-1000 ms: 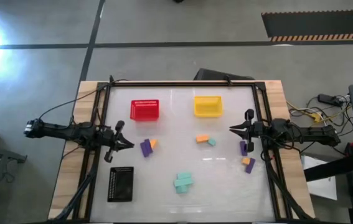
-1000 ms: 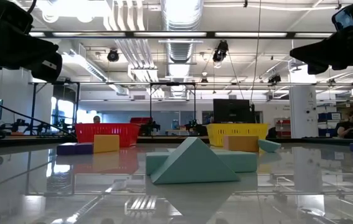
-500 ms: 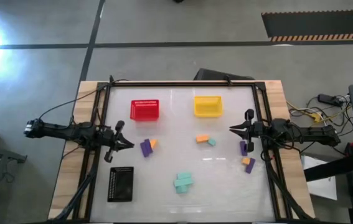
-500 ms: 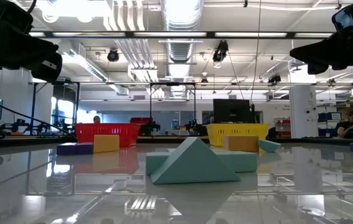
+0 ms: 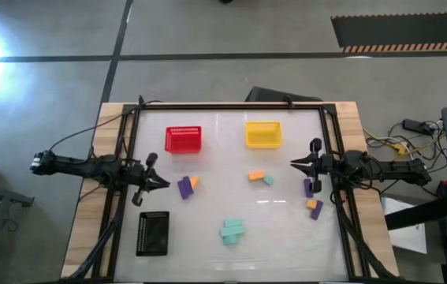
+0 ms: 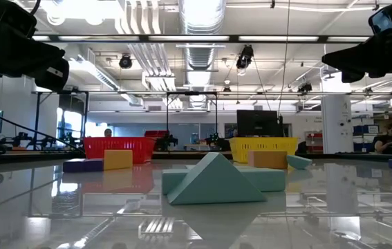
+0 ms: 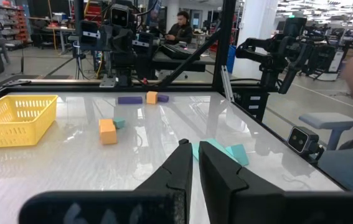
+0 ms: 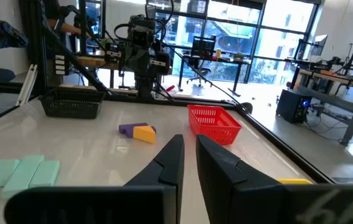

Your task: Sort & place blocks by color

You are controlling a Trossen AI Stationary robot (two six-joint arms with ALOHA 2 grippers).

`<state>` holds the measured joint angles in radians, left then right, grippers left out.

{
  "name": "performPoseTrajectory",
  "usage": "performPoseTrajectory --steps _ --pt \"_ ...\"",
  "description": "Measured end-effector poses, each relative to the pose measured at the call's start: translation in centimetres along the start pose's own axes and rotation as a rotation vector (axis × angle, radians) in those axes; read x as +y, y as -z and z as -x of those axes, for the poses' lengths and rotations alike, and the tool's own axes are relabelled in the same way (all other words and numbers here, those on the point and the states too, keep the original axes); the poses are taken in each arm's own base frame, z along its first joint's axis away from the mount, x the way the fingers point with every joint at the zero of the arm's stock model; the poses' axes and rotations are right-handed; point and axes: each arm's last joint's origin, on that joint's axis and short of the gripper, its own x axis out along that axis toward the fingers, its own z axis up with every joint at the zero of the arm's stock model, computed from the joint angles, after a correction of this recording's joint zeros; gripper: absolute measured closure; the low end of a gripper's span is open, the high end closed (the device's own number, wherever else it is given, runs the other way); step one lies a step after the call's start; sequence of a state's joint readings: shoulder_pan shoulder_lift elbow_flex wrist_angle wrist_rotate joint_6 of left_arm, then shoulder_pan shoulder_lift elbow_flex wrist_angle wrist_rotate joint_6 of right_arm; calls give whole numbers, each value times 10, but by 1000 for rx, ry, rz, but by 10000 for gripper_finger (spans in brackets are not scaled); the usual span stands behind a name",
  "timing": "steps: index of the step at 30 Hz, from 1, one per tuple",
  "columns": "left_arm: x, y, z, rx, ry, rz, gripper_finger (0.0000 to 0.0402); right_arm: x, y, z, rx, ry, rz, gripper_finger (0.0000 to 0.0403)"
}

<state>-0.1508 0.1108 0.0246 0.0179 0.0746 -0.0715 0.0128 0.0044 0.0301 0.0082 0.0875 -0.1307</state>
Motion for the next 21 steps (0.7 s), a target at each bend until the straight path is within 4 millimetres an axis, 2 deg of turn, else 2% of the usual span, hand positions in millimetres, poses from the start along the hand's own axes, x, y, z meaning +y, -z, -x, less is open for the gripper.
performPoseTrajectory --steps 16,21 --pt "0 0 0 -4 -1 0 389 0 0 0 0 0 0 369" --pt "0 -5 0 -57 2 -3 389 0 -1 0 -13 2 -13 369"
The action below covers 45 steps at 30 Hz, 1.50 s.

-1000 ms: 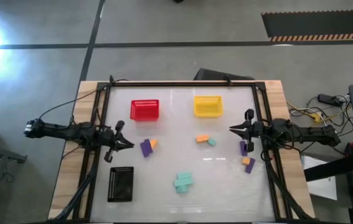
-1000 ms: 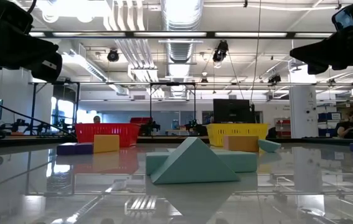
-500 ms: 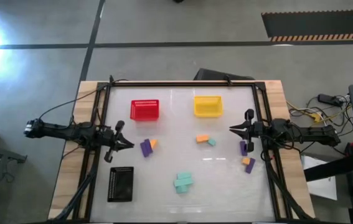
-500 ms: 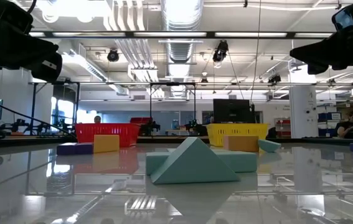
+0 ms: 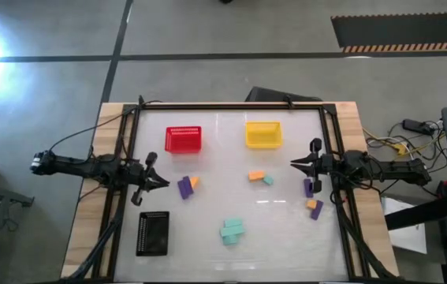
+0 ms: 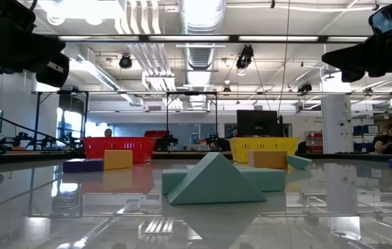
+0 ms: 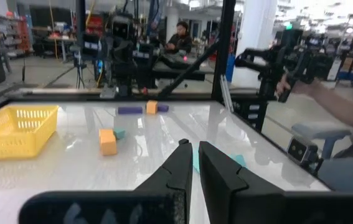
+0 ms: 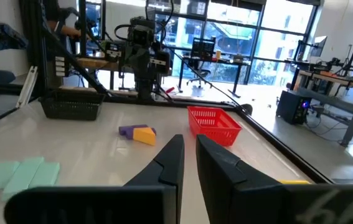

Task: Sort & place blocks by color
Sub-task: Put the yellow block into the yellow bin

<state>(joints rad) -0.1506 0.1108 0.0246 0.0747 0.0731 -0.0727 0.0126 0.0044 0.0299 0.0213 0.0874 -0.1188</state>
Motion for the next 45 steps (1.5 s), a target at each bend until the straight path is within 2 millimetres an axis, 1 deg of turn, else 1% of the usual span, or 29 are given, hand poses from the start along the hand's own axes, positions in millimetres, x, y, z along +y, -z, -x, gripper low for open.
performPoseTrajectory --steps 2,6,8,10,14,19,25,30,34,39,43,45 --pt "0 -5 0 -49 4 -3 389 0 -3 0 -29 1 -86 369" --pt "-1 -17 1 -172 13 -12 389 -1 -9 0 -91 -4 -321 369" --pt "-2 -23 3 -237 17 -18 389 -1 -10 1 -104 -7 -383 369" --pt "-2 -28 4 -291 21 -22 389 -1 -10 1 -104 -8 -407 369" --pt "-3 -34 6 -359 26 -27 389 -1 -11 1 -110 -7 -390 369" --pt "-3 -35 7 -368 26 -27 389 -3 -11 1 -119 47 -292 369" --pt "-3 -37 7 -387 21 -28 389 -3 -11 0 -123 58 -368 369" --pt "-3 -40 8 -425 23 -31 389 -7 -15 -2 -167 179 -381 369" --pt "-3 -43 8 -457 24 -35 389 -8 -22 -6 -233 193 -347 369" --pt "-4 -50 12 -542 16 -70 389 -8 -26 -11 -254 199 -298 369" --pt "-3 -54 14 -590 -42 -51 389 -7 -25 -16 -245 201 -283 369" --pt "-1 -54 14 -594 -97 -33 389 -7 -25 -17 -241 200 -294 369"
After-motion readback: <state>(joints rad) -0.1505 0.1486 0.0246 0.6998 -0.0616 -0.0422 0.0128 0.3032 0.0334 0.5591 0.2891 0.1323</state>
